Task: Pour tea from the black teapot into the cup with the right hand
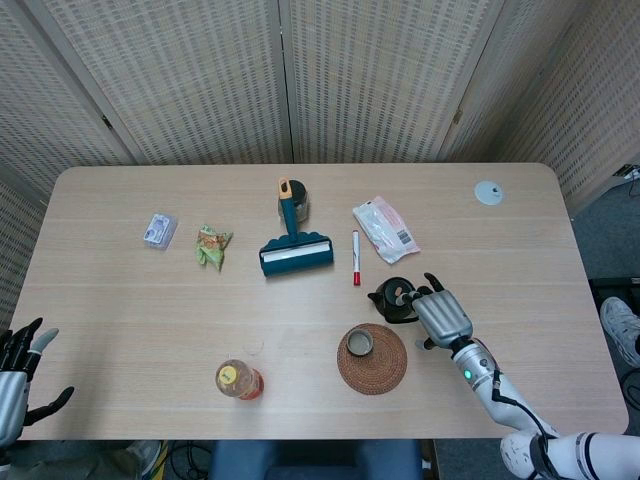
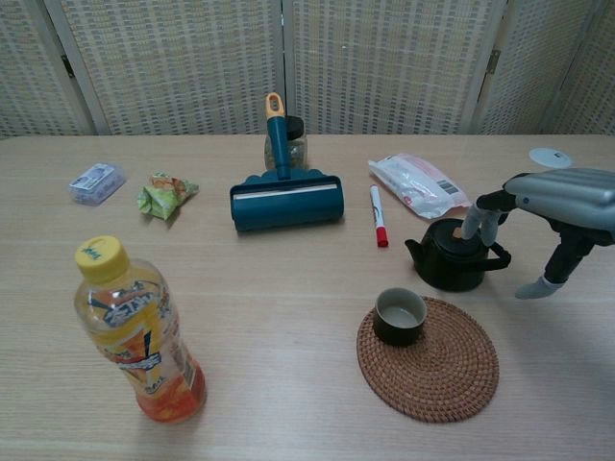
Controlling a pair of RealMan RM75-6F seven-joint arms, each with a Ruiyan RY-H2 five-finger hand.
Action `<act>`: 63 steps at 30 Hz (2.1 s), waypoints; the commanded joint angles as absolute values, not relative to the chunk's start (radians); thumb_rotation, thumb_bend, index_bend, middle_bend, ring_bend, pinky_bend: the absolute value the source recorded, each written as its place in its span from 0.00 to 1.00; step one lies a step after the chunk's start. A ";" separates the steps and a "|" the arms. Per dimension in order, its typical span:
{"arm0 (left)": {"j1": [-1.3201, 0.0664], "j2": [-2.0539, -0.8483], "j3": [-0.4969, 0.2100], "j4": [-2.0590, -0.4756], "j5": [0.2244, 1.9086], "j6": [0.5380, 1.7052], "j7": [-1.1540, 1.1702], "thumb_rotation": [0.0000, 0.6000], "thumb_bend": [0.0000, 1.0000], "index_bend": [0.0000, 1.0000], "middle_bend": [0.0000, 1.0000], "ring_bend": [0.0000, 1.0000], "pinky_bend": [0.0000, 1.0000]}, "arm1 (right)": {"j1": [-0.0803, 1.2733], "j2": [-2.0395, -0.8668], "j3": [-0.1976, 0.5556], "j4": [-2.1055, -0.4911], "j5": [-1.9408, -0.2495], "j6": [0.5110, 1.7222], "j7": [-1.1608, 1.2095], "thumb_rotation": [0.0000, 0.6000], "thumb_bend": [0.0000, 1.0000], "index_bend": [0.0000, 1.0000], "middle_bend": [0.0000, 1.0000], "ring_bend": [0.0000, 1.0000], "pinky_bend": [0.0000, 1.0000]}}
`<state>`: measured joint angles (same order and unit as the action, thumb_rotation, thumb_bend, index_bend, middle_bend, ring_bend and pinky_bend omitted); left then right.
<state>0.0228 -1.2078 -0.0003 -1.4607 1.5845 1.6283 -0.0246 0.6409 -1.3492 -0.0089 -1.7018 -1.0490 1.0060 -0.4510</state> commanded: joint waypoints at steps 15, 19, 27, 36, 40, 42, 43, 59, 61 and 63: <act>0.024 -1.212 -0.002 -1.449 1.580 1.626 -0.034 1.00 0.18 0.15 0.04 0.08 0.01 | 0.635 -1.390 0.009 -1.674 -1.055 0.984 -0.446 1.00 0.00 0.30 0.36 0.34 0.00; 0.025 -1.213 -0.002 -1.447 1.579 1.627 -0.036 1.00 0.18 0.15 0.04 0.08 0.01 | 0.636 -1.395 0.015 -1.663 -1.062 0.975 -0.437 1.00 0.00 0.30 0.36 0.34 0.00; 0.026 -1.212 -0.002 -1.447 1.578 1.627 -0.036 1.00 0.18 0.15 0.04 0.08 0.01 | 0.633 -1.404 0.010 -1.650 -1.071 0.964 -0.441 1.00 0.00 0.30 0.38 0.34 0.00; 0.025 -1.213 -0.004 -1.447 1.579 1.626 -0.035 1.00 0.18 0.15 0.04 0.08 0.01 | 0.631 -1.418 0.014 -1.627 -1.076 0.967 -0.452 1.00 0.00 0.34 0.43 0.34 0.00; 0.027 -1.211 -0.003 -1.447 1.578 1.628 -0.036 1.00 0.18 0.15 0.04 0.08 0.01 | 0.630 -1.424 0.016 -1.623 -1.069 0.963 -0.456 1.00 0.00 0.36 0.45 0.34 0.00; 0.028 -1.211 -0.003 -1.447 1.578 1.628 -0.038 1.00 0.18 0.15 0.04 0.08 0.01 | 0.630 -1.424 0.019 -1.624 -1.067 0.962 -0.455 0.97 0.00 0.37 0.45 0.34 0.00; 0.028 -1.211 -0.003 -1.447 1.578 1.628 -0.039 1.00 0.18 0.15 0.04 0.08 0.01 | 0.630 -1.424 0.019 -1.624 -1.067 0.962 -0.456 0.94 0.00 0.37 0.45 0.34 0.00; 0.031 -1.214 -0.002 -1.437 1.576 1.629 -0.056 1.00 0.18 0.15 0.04 0.08 0.01 | 0.621 -1.445 0.019 -1.609 -1.092 0.984 -0.480 0.59 0.00 0.45 0.50 0.34 0.00; 0.032 -1.214 -0.002 -1.436 1.576 1.629 -0.056 1.00 0.18 0.15 0.04 0.08 0.01 | 0.621 -1.448 0.020 -1.609 -1.092 0.987 -0.487 0.58 0.00 0.45 0.50 0.34 0.00; 0.033 -1.214 -0.002 -1.434 1.576 1.631 -0.059 1.00 0.18 0.15 0.04 0.08 0.01 | 0.619 -1.450 0.021 -1.610 -1.090 0.990 -0.492 0.58 0.00 0.45 0.51 0.35 0.00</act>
<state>0.0331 -1.2140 -0.0018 -1.4344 1.5759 1.6310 -0.0587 0.6195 -1.4494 0.0208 -1.6093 -1.0908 0.9894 -0.4909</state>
